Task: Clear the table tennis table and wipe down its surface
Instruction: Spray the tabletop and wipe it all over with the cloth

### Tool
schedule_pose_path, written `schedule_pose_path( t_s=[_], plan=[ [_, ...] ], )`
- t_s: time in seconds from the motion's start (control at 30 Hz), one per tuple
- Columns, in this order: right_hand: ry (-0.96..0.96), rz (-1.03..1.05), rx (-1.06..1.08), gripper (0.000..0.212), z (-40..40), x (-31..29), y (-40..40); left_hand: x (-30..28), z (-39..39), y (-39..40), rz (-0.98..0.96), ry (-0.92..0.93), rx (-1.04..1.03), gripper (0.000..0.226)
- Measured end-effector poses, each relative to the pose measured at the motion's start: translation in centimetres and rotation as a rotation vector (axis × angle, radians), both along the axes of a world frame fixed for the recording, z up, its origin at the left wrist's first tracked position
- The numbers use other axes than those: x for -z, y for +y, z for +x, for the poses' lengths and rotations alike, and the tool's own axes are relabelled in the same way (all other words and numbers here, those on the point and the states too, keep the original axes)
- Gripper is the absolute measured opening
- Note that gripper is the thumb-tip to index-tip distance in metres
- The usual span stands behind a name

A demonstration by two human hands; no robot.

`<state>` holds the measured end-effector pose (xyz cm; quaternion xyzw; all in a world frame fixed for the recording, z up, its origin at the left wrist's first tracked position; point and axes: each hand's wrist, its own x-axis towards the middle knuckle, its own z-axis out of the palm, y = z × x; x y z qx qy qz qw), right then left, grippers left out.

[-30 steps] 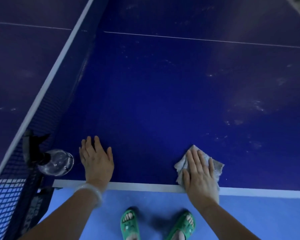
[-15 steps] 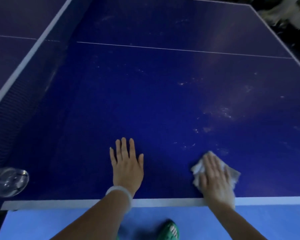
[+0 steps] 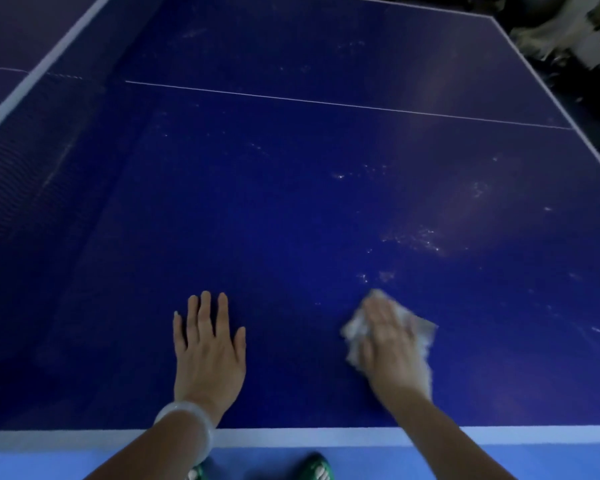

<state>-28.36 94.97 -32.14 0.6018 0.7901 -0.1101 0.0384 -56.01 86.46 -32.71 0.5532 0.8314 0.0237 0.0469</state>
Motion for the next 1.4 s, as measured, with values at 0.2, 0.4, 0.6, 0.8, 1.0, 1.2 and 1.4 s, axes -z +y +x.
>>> schedule_pose_path(
  t_s=[0.2,0.4,0.6,0.8,1.0,1.2,1.4],
  plan=[
    [-0.008,0.14,0.313,0.069,-4.0,-1.0,-2.7,-0.2,0.0,0.1,-0.012,-0.008,0.0,0.067],
    [-0.122,0.129,-0.523,0.061,-9.0,0.4,1.3,-0.2,0.1,0.2,-0.024,-0.002,-0.017,0.068],
    [-0.06,0.072,0.309,0.058,-1.5,-0.9,8.1,-0.2,0.0,0.2,-0.027,-0.027,-0.014,0.066],
    [-0.031,0.144,-0.103,0.064,-9.2,0.7,0.1,-0.5,0.0,0.3,-0.048,-0.042,-0.03,0.071],
    [-0.083,0.128,-0.633,0.054,-9.1,0.1,3.6,-0.3,0.0,0.4,-0.041,-0.037,-0.029,0.066],
    [-0.015,0.044,0.356,0.06,-5.4,-1.2,7.3,-0.3,0.1,0.3,-0.033,-0.041,-0.025,0.064],
    [-0.032,0.116,-0.319,0.062,-11.6,0.5,-3.9,-0.5,0.1,0.2,-0.036,-0.046,-0.013,0.064]
  ],
)
